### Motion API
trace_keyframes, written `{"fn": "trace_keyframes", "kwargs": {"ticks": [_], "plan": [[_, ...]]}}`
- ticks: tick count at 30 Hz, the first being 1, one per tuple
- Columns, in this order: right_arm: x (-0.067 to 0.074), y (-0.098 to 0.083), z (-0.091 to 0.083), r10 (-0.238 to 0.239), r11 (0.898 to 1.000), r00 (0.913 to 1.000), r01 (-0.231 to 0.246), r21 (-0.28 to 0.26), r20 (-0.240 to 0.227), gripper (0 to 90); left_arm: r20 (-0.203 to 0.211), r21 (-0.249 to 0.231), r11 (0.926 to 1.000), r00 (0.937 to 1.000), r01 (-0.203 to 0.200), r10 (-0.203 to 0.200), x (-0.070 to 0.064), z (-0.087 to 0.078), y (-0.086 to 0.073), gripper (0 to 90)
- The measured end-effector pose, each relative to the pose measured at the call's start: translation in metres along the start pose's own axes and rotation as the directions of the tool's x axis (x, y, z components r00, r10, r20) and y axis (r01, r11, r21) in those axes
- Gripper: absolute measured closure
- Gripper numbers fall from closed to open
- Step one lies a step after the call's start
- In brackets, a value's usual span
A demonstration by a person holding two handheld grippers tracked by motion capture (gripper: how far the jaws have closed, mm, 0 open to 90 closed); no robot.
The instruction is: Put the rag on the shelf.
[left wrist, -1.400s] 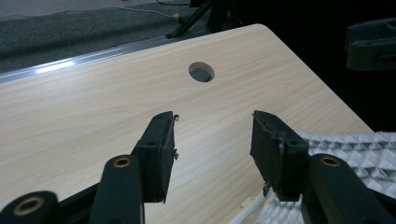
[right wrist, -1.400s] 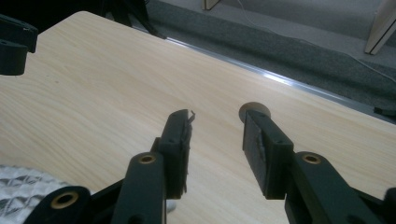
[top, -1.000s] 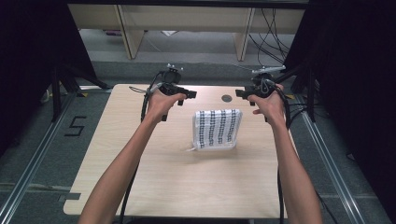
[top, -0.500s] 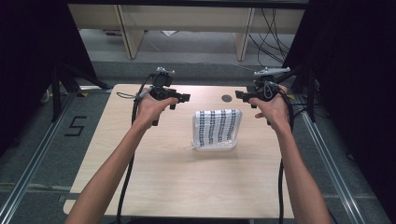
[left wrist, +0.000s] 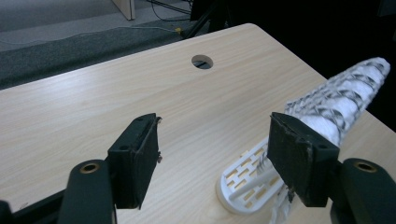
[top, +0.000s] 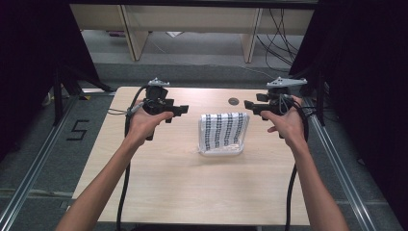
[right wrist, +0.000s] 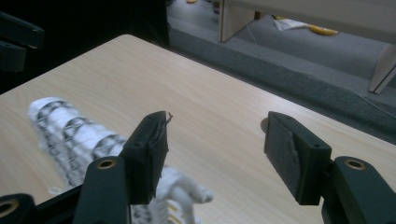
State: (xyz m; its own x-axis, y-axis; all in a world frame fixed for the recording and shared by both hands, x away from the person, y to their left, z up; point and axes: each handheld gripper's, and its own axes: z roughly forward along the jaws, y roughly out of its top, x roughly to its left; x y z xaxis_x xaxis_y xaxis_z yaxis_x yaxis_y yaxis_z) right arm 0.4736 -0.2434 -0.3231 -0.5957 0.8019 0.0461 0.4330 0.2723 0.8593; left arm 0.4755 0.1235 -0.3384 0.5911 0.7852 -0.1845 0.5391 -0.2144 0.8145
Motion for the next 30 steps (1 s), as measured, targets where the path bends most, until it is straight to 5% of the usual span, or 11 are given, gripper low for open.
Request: {"fn": "trace_keyframes", "kwargs": {"ticks": [9,19,30], "plan": [[0.022,-0.021,-0.019,-0.028,0.999,0.9991,0.028,-0.022,-0.03,39.4,0.021,-0.01,0.9996,0.9994,-0.026,0.026,-0.007,-0.015,-0.025,32.7],[0.034,-0.038,-0.02,-0.075,0.997,0.9967,0.074,-0.025,-0.031,39.0,0.034,-0.033,0.9991,0.999,-0.026,0.027,-0.011,-0.022,-0.049,32.6],[0.043,-0.053,-0.021,-0.056,0.998,0.9971,0.056,-0.011,-0.052,38.8,0.04,-0.057,0.9978,0.9985,-0.036,0.038,-0.016,-0.032,-0.065,32.5]]}}
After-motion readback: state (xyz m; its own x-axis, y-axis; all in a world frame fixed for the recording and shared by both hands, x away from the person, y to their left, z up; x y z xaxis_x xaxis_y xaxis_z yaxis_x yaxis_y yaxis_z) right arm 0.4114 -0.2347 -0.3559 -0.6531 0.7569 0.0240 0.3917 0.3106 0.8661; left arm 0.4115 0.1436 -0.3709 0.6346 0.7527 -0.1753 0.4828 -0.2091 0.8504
